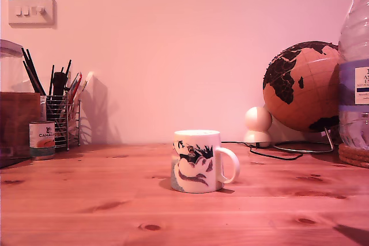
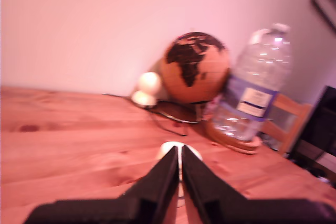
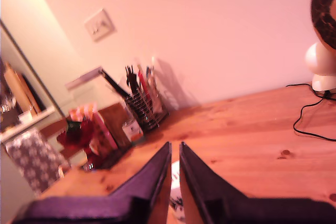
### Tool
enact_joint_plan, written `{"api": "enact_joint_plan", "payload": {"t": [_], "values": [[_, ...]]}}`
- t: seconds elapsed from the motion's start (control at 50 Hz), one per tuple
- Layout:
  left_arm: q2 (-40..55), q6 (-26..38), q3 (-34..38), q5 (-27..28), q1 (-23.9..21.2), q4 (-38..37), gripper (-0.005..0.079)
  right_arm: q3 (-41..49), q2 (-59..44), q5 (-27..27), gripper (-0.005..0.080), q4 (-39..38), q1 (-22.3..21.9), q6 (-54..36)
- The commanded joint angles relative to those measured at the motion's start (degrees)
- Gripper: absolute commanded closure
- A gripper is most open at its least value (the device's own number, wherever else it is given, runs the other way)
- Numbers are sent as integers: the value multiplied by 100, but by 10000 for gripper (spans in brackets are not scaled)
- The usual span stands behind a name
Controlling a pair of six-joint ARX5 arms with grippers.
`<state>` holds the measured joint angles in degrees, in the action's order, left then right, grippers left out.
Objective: Lift the coffee cup and remove the coffee capsule that is hidden under it
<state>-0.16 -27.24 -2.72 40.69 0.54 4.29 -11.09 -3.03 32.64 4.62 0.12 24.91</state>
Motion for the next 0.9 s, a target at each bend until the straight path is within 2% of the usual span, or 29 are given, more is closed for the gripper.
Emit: {"api": "enact_joint_plan", "payload": {"t": [0.0,0.22,0.4,0.56,0.72,0.88], "values": [[26,-44,-83,107,-22,-2,766,-212,-323,37,713,168,127,-199],[498,-68,-422,334,-321,-20,766,-1255,-1735,20,697,955,623,-824],[1239,527,-623,540,-586,-186,766,-2208,-3289,-59,660,1414,1178,-1167],[1906,931,-686,474,-800,-190,766,-2964,-4599,-350,554,1569,1687,-1438],[2312,970,-686,466,-999,-101,766,-3696,-5718,-785,508,1904,2138,-1823],[2378,1084,-688,258,-1172,-74,766,-4503,-6741,-1390,476,2625,2404,-2459]]}}
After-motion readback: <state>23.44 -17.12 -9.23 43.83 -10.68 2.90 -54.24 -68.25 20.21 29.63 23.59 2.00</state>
